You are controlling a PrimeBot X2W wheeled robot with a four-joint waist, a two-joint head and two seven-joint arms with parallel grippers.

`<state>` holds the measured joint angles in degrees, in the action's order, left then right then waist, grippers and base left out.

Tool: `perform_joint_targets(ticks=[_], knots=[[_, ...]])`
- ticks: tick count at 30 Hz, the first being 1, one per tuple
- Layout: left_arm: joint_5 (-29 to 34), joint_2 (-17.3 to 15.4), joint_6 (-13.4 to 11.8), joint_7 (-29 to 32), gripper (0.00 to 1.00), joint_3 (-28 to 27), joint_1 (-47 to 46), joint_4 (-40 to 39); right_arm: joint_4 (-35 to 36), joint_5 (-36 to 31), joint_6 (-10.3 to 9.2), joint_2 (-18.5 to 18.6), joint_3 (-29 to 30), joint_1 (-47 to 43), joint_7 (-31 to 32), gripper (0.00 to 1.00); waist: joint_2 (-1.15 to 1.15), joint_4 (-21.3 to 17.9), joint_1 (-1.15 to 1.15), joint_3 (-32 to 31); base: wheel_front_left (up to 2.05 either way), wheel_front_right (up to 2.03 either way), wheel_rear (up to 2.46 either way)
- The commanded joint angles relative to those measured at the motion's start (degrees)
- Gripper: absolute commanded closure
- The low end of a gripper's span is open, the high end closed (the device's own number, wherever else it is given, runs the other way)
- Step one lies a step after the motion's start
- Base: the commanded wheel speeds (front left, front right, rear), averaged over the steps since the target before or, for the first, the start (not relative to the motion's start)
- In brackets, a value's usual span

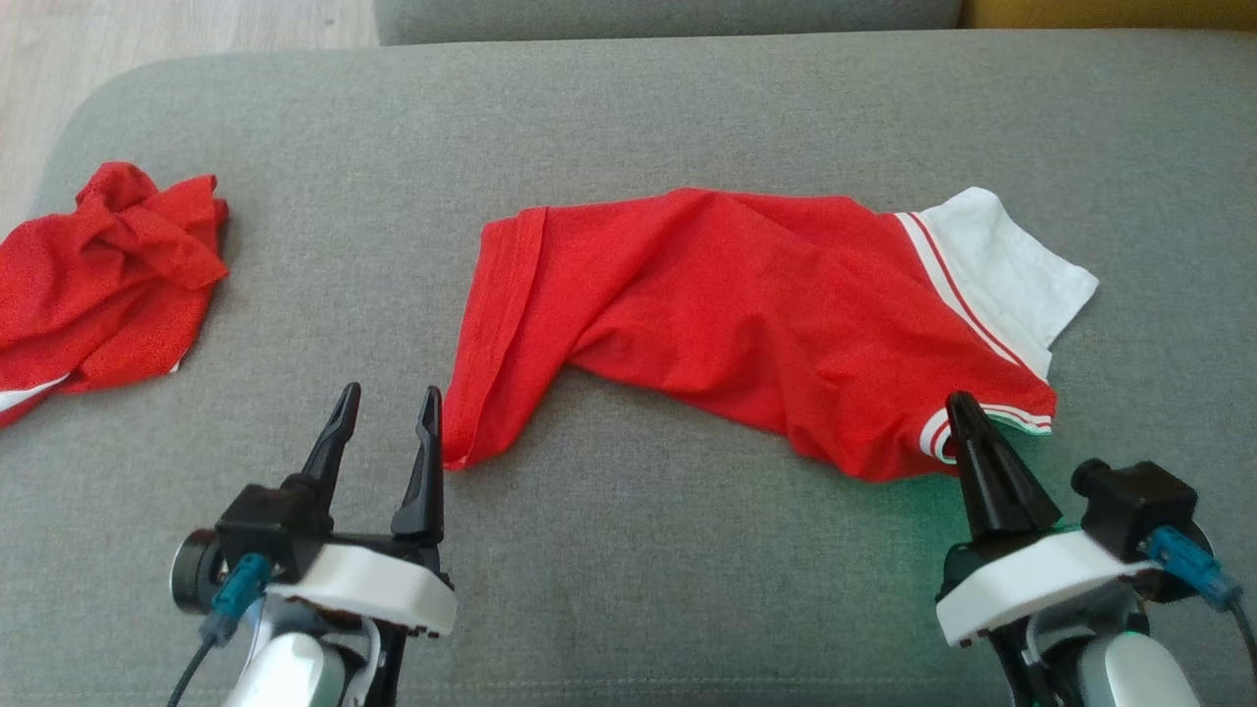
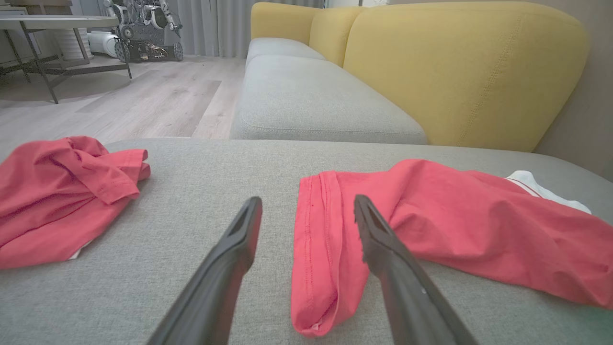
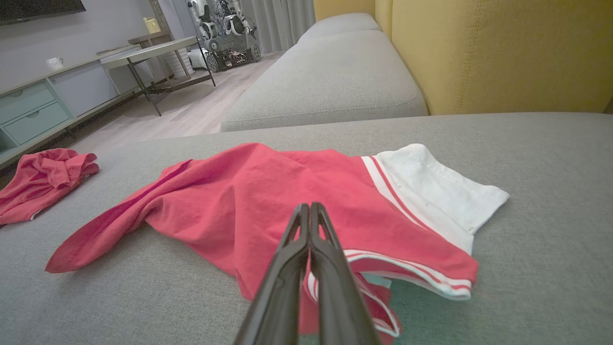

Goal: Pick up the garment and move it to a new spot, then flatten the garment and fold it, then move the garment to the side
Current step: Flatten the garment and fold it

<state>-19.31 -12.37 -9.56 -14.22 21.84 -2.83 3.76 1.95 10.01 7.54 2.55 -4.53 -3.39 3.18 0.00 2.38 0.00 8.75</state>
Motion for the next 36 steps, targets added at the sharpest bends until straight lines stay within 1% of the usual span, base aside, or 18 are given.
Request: perform_joint_targets(ticks=[1,8,9,10,18,27,36], knots=[[0.1,-0.4,0.1,-0.6,0.0,-2.0,-2.3,-1.6,2.8,-0.1,-0.05,0.3,-1.0,0.0,0.3,1.0,0.0,-0.1,0.0,-0.2,0.0,0.0,0.0],[0.2,-0.4,0.0,-0.7,0.0,-2.1,-2.1,-1.5,4.5,-0.8,-0.05,0.3,-1.0,-0.1,-0.5,1.0,0.0,0.0,0.0,-0.8,0.0,0.0,0.0],[0.2,-0.5,0.0,-0.7,0.0,-2.1,-2.0,-1.6,4.9,-1.1,-0.05,0.3,-0.9,0.0,-1.0,0.56,0.0,0.1,0.0,-0.8,0.0,0.0,0.0],[0.2,-0.5,-0.1,-0.7,0.0,-2.1,-2.0,-1.6,5.4,-1.4,-0.05,0.3,-0.7,0.2,-1.6,0.0,0.0,0.1,0.0,-0.9,0.0,0.0,0.0],[0.5,-1.3,-0.6,-0.7,0.0,-2.3,-0.8,-2.4,8.9,-3.2,-0.05,0.3,0.5,1.4,-3.7,0.0,0.0,-0.1,0.0,-2.8,0.0,0.0,0.0],[0.8,-2.3,-1.8,0.3,0.0,-2.0,1.8,-4.4,11.4,-3.9,-0.05,0.3,2.3,-1.7,-2.9,0.0,0.0,-0.4,0.0,-5.3,0.0,0.0,0.0],[0.7,-3.0,-2.5,1.3,0.0,-1.7,3.4,-6.0,12.5,-4.0,-0.05,0.3,2.7,-4.3,-1.8,0.0,0.0,-0.5,0.0,-6.2,0.0,0.0,0.0]])
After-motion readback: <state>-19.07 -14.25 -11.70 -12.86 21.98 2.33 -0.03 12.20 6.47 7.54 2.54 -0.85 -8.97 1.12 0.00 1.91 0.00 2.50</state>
